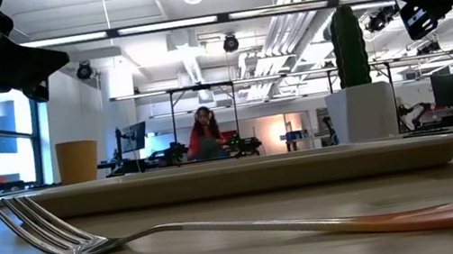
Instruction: Pick and place plate/cup/fork/spoon on tray
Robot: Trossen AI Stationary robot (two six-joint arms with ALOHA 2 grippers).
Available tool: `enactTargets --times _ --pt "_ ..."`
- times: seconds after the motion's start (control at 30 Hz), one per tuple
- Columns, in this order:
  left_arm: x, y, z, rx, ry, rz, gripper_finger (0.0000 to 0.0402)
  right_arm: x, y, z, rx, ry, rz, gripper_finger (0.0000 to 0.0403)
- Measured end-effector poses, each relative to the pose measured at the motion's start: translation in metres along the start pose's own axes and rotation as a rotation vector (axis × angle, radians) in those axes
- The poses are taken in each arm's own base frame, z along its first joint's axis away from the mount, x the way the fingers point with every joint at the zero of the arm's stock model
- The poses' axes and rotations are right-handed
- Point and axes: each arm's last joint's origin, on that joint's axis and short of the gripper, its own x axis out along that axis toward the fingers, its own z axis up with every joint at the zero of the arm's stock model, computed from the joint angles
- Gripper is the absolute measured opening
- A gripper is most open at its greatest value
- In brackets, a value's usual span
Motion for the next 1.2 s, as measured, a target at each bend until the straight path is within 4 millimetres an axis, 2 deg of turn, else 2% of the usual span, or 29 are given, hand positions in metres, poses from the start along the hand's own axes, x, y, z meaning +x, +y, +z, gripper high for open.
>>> enactTargets --times 0.33,0.47,0.6,0.73,0.8,0.87,1.0,1.2 --pt "0.0 0.0 0.0 -0.001 -0.003 0.012 0.0001 0.0 0.0 0.001 -0.012 -0.007 -0.016 0.0" --pt "-0.001 0.006 0.005 -0.014 -0.057 0.209 0.0001 -0.001 -0.002 0.011 -0.025 -0.124 -0.1 0.0" --pt "-0.002 0.009 0.006 -0.028 -0.071 0.323 0.0001 -0.003 -0.001 0.025 0.185 -0.293 -0.105 0.0" --pt "-0.002 0.01 0.005 -0.03 -0.066 0.338 0.0001 -0.007 -0.007 0.032 0.338 -0.44 -0.298 0.0" --pt "-0.002 0.01 0.005 -0.033 -0.067 0.338 0.0001 -0.008 -0.009 0.033 0.46 -0.484 -0.335 0.0" --pt "-0.002 0.009 0.007 -0.099 -0.098 0.319 0.0001 -0.007 -0.009 0.032 0.542 -0.497 -0.32 0.0" --pt "-0.002 0.007 0.016 -0.37 -0.214 0.24 0.0001 -0.002 -0.009 0.03 0.655 -0.462 -0.274 0.0" --pt "-0.003 0.009 0.016 -0.393 -0.228 0.298 0.0001 0.016 -0.012 0.027 0.747 -0.379 -0.236 0.0"
